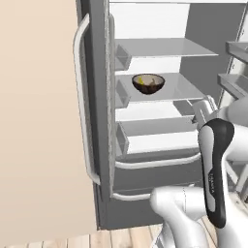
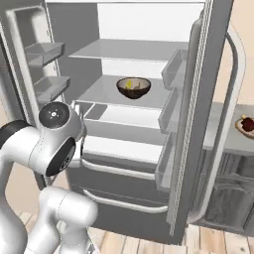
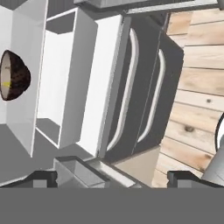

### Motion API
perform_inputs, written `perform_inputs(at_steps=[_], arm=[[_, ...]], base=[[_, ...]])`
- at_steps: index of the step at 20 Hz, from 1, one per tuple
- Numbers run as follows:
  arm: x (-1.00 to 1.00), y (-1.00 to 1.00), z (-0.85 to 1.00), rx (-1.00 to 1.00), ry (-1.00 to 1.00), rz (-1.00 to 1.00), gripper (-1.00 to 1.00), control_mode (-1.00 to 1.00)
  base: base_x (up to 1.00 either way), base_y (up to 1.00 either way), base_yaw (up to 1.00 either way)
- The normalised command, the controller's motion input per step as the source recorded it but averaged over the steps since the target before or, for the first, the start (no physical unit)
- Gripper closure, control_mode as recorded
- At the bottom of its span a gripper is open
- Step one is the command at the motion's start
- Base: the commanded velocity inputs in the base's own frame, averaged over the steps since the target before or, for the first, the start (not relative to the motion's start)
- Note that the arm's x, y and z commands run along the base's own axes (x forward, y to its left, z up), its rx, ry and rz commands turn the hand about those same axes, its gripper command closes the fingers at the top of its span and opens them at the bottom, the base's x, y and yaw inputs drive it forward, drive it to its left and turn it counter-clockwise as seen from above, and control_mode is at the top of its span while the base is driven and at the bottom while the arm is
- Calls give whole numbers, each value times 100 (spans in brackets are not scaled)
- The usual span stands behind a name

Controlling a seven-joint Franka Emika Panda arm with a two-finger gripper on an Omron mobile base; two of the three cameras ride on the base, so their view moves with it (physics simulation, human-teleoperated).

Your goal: Place the bowl with the garlic and lemon wedge on the second highest shelf of the fridge. Place the bowl with the fish and steak on the top shelf of the fridge.

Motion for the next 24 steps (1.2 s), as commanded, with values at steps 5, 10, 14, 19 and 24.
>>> perform_inputs(at_steps=[5,10,14,19,24], arm=[[0,0,0,0,0,0,-100,100],[0,0,0,0,0,0,-100,100],[0,0,0,0,0,0,-100,100],[0,0,0,0,0,0,-100,100],[0,0,0,0,0,0,-100,100]], base=[[-100,-51,-36],[-92,-100,-31],[-37,-100,-24],[12,-100,-10],[94,-88,6]])
